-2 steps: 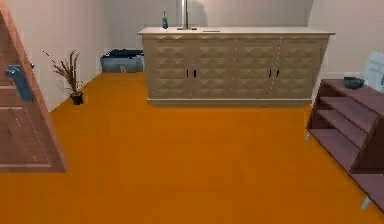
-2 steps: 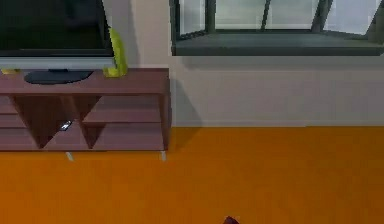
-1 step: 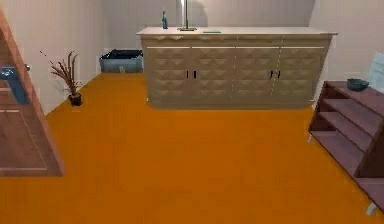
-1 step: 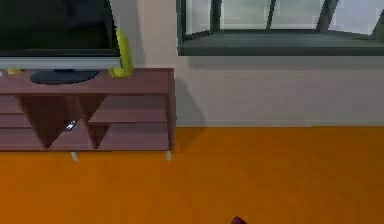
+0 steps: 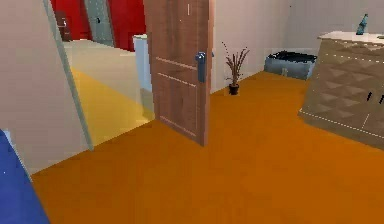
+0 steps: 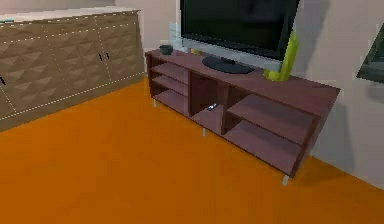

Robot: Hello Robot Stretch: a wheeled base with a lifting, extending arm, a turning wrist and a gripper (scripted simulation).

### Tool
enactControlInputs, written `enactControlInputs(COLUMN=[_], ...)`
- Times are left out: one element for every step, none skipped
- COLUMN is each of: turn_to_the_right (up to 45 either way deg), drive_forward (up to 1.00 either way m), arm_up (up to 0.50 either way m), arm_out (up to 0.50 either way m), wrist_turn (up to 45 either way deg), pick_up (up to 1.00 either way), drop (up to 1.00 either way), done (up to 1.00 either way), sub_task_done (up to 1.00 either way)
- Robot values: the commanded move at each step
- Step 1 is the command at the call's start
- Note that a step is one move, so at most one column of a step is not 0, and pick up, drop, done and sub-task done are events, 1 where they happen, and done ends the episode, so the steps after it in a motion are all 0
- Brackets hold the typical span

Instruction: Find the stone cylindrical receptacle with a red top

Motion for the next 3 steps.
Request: enactControlInputs(turn_to_the_right=[-12.0, 0.0, -3.0], drive_forward=[0.00, 0.55, 0.00], arm_up=[0.00, 0.00, 0.00], arm_out=[0.00, 0.00, 0.00], wrist_turn=[0.0, 0.0, 0.0], pick_up=[0.00, 0.00, 0.00], drop=[0.00, 0.00, 0.00], done=[0.00, 0.00, 0.00], sub_task_done=[0.00, 0.00, 0.00])
